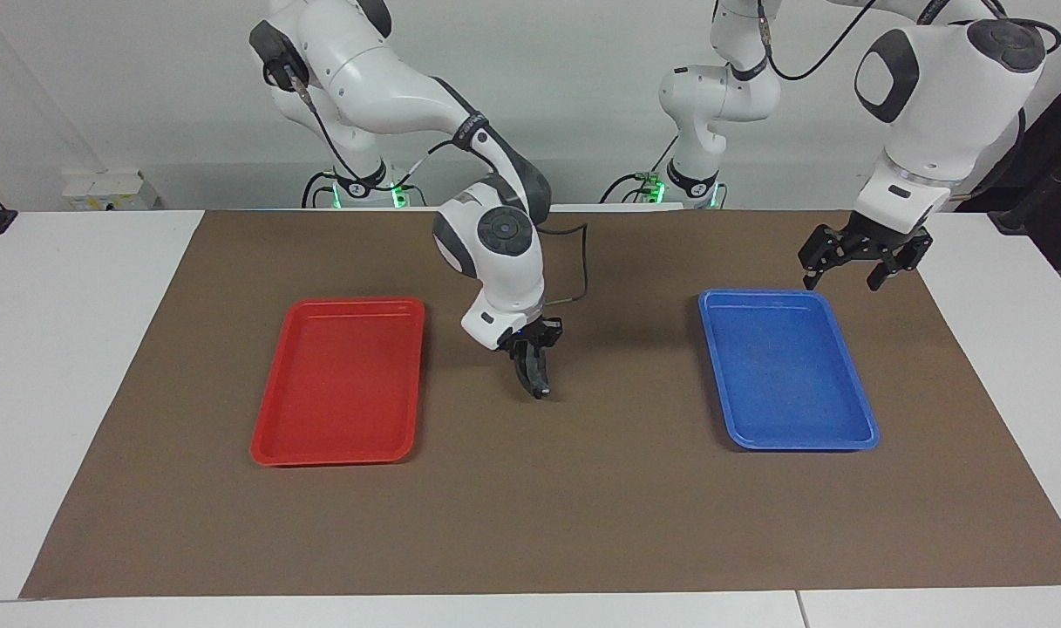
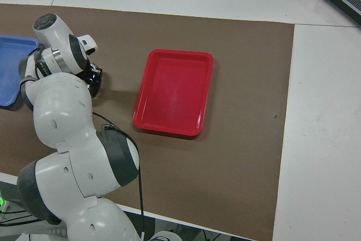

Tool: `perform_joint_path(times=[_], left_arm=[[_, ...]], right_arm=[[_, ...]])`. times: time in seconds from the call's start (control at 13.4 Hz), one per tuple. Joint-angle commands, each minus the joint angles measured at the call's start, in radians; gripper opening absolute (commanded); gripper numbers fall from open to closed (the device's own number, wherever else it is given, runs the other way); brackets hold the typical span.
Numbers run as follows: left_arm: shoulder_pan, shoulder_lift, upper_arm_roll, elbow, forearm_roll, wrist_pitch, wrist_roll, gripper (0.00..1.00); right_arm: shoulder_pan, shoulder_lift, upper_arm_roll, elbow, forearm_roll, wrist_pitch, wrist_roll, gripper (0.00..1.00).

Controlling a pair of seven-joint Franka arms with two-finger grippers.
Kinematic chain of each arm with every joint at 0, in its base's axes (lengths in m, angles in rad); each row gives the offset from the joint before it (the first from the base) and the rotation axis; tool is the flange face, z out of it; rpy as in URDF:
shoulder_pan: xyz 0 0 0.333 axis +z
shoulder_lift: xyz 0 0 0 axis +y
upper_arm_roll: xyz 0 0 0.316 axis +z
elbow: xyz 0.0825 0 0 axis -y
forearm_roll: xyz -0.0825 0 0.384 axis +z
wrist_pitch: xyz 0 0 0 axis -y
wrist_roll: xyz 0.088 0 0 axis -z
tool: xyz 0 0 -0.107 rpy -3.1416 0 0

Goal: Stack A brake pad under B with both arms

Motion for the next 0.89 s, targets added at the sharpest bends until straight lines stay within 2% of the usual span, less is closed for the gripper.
perform_joint_path(times=[0.0, 0.45, 0.82], left_arm=[[-0.001, -0.023, 0.0, -0.033, -0.012, 0.015, 0.004, 1.0], [0.003, -0.036, 0.002, -0.058, -0.012, 0.036, 0.007, 1.0], [0.004, -0.032, 0.003, -0.056, -0.012, 0.036, 0.007, 1.0]], right_arm=[[-0.016, 0.004, 0.018, 0.017, -0.016, -0.009, 0.017, 0.0], [-0.019, 0.019, 0.023, 0.002, -0.009, 0.058, 0.018, 0.0], [-0.027, 0.024, 0.022, 0.002, -0.009, 0.068, 0.017, 0.0]])
